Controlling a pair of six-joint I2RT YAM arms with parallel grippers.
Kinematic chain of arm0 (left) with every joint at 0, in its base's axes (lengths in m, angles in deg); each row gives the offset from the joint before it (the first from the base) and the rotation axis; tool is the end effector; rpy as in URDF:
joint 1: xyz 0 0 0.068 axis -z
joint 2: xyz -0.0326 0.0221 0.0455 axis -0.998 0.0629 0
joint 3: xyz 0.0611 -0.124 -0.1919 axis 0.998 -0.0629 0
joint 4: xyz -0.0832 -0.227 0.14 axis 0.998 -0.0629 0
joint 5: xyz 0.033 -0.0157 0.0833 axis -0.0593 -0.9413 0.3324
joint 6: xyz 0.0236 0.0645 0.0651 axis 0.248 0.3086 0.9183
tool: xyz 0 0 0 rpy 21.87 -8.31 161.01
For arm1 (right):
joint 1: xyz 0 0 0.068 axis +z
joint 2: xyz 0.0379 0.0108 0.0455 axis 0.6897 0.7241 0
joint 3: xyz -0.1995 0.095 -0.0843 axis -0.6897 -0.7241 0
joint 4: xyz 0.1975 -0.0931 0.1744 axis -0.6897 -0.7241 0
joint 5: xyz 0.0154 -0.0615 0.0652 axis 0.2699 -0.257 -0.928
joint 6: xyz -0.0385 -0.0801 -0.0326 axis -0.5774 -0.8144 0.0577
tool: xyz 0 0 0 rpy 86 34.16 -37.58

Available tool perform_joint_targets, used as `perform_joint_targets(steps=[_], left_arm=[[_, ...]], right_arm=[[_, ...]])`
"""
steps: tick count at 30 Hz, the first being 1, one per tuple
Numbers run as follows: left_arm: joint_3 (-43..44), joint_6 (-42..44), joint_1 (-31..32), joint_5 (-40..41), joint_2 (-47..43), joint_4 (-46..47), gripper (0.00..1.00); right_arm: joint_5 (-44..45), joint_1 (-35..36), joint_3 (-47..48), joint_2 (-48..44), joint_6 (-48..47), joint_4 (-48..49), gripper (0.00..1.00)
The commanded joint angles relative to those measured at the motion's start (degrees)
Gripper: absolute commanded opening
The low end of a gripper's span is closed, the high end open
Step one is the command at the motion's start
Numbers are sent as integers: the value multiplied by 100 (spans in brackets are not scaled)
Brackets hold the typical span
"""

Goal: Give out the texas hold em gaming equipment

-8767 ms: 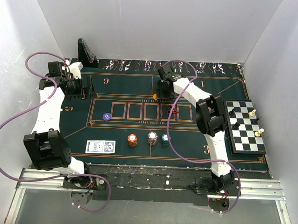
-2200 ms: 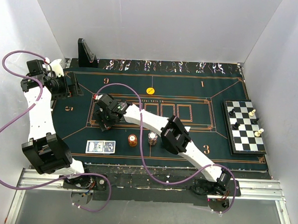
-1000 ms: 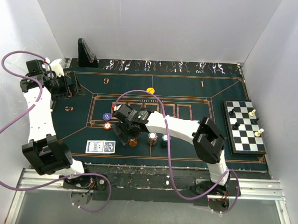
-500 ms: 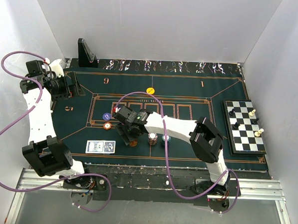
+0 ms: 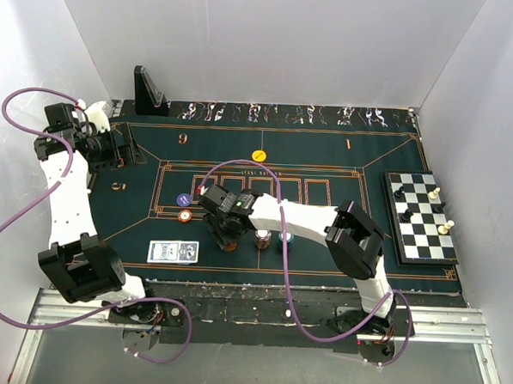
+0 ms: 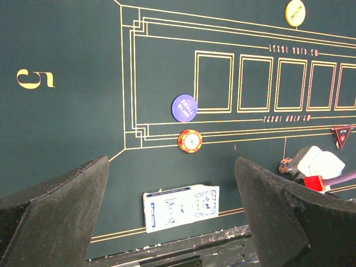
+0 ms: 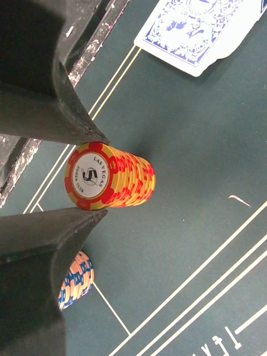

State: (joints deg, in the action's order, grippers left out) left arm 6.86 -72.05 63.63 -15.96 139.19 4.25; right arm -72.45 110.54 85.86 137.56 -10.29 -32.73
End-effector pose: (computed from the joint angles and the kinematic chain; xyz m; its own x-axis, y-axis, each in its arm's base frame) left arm 0.3157 0.0873 0.2888 -0.7835 -0.2226 -0.5801 -0.0088 0.9375 -0.3478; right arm 0.1907 0.4150 0.1222 -0.6748 -0.5644 -0.4756 -0.6666 0.7427 0.0644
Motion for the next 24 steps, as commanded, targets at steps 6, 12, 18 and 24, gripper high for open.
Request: perform_joint_targets(steps=[6,12,18,24], left_arm=[[24,68,-26,-47,-261,32,98],[-2,77,-35,-39,-253,41,98],[-55,165,-35,-39,-270,32,98],[-116,279,-35,-109,-209,15,98]], right_arm=[[348,39,58,-238,7,122,12],[559,-338,155,-546,-90,148,1],[349,-1357,365,-731,-212,359,1],[392,-2262,1348,6,-458,271,1]])
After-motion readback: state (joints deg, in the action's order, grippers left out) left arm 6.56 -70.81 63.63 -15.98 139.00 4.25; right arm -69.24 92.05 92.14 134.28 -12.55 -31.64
